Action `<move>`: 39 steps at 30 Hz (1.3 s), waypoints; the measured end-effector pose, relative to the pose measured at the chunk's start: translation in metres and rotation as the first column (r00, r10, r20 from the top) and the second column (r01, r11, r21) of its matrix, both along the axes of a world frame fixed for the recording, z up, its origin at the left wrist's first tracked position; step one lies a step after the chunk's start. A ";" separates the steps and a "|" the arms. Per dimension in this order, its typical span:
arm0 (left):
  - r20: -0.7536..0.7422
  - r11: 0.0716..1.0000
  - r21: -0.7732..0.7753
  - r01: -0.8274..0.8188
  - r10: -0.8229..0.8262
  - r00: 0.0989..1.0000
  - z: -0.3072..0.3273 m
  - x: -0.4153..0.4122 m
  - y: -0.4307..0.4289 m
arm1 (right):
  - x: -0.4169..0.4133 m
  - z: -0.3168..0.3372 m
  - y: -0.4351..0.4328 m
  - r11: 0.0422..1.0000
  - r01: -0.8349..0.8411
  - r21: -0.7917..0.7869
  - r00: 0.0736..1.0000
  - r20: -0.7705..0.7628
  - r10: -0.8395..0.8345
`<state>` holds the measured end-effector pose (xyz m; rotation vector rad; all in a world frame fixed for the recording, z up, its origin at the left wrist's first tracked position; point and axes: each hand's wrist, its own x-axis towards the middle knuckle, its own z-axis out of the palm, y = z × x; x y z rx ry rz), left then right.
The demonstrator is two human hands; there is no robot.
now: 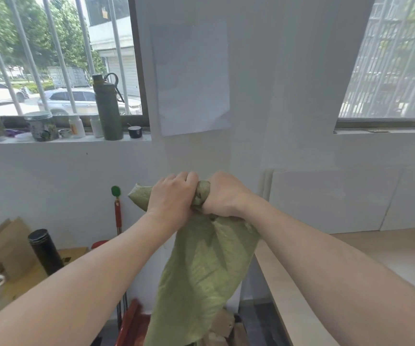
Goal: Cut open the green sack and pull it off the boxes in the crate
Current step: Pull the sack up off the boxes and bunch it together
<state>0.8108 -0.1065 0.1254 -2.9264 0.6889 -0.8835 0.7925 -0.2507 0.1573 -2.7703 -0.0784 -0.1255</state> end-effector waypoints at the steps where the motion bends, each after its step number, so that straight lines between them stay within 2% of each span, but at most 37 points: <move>1: -0.015 1.000 -0.015 -0.007 0.007 1.000 0.001 0.001 -0.001 | -0.001 0.000 -0.001 1.000 -0.020 0.005 1.000 -0.010 0.020; 4: -0.170 0.999 -0.030 -0.034 0.028 0.985 0.011 -0.001 -0.006 | -0.005 -0.001 -0.006 0.996 -0.049 -0.070 0.998 0.043 0.052; 6: -0.287 0.997 -0.041 -0.064 0.050 0.957 0.016 0.001 -0.009 | -0.007 -0.007 -0.008 0.974 -0.035 -0.226 0.983 0.167 0.074; 8: -0.369 0.995 -0.054 -0.086 0.060 0.928 0.016 0.006 -0.010 | -0.007 -0.014 -0.008 0.890 0.037 -0.454 0.931 0.339 0.134; 10: -0.443 0.993 -0.063 -0.104 0.065 0.894 0.015 0.013 -0.008 | -0.007 -0.019 -0.006 0.811 0.104 -0.575 0.876 0.439 0.198; 14: -0.573 0.978 -0.170 -0.122 0.002 0.819 0.026 0.022 0.000 | -0.004 -0.030 -0.005 0.778 0.185 -0.600 0.879 0.456 0.142; 19: -0.794 0.915 -0.381 -0.131 -0.251 0.554 0.039 0.013 0.008 | -0.002 -0.037 -0.010 0.837 0.184 -0.515 0.808 0.564 0.169; 21: -0.811 0.909 -0.401 -0.113 -0.295 0.505 0.035 0.013 0.012 | 0.002 -0.037 -0.012 0.848 0.163 -0.504 0.801 0.570 0.185; 23: -0.791 0.923 -0.379 -0.065 -0.287 0.540 0.029 0.017 0.014 | 0.004 -0.034 -0.013 0.851 0.157 -0.502 0.822 0.544 0.169; 28: -0.632 0.967 -0.212 0.138 -0.243 0.735 0.018 0.014 0.017 | -0.001 -0.024 -0.011 0.906 0.067 -0.418 0.915 0.388 0.112; 32: -0.310 0.991 0.068 0.113 -0.087 0.947 0.011 0.006 0.009 | -0.002 -0.018 -0.008 0.946 0.120 -0.302 0.964 0.264 -0.038; 35: -0.109 0.994 0.068 0.088 -0.080 0.991 -0.002 0.000 -0.003 | 0.000 -0.011 -0.008 0.961 0.158 -0.226 0.971 0.210 -0.111; 39: -0.026 0.998 0.015 0.067 -0.067 0.997 -0.014 0.005 -0.005 | -0.006 -0.004 -0.009 0.975 0.136 -0.175 0.986 0.120 -0.116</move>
